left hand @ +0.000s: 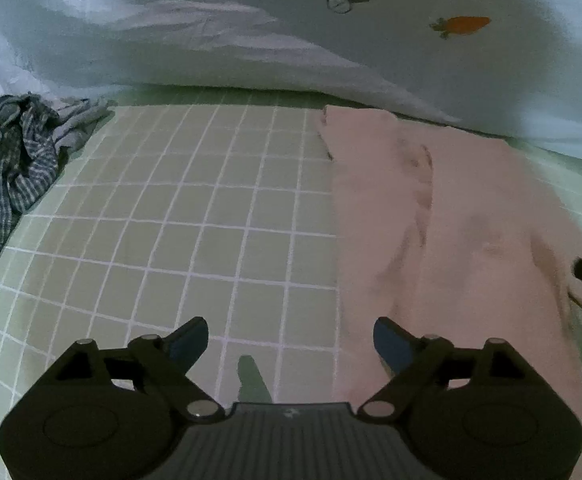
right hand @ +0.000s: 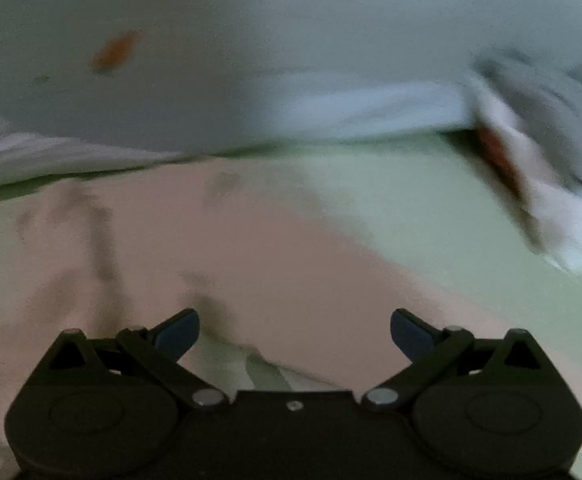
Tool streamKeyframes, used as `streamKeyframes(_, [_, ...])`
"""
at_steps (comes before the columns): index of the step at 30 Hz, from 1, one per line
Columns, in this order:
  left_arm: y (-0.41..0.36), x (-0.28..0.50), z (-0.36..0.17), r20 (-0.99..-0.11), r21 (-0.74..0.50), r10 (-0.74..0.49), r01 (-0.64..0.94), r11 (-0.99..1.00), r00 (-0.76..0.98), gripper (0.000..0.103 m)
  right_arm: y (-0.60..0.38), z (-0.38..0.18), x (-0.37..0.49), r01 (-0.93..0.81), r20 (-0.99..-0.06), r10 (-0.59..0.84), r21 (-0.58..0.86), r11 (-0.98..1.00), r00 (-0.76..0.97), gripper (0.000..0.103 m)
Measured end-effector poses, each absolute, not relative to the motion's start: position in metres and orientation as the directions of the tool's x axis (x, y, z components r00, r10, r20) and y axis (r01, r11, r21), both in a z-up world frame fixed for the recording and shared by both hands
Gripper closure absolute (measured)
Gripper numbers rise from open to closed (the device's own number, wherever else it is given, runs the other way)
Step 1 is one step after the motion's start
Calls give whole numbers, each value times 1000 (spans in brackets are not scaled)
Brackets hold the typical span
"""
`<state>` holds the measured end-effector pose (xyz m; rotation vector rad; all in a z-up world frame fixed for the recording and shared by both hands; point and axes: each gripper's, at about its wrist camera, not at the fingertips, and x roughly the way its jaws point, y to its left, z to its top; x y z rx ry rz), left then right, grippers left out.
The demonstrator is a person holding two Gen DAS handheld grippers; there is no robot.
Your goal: Fold clothes
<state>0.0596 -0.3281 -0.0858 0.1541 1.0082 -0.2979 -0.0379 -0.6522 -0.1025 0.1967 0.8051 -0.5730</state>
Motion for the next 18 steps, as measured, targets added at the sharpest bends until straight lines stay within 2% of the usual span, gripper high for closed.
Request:
streamKeyframes(4, [-330,46,-81,-848,4,-168,323,946,503,12,-705,-110,-81,697,-741,-511,-82,712,435,0])
streamKeyframes(10, [-333,31,-75,-847,19,-159,328,945,507,12,-757,-116,-130,789,-735,-591,-127,601,332,0])
streamKeyframes(18, [-348,29,-71,-837,27,-165,340,940,521,12,-790,-124,-170,863,-756,-589,-65,502,285,0])
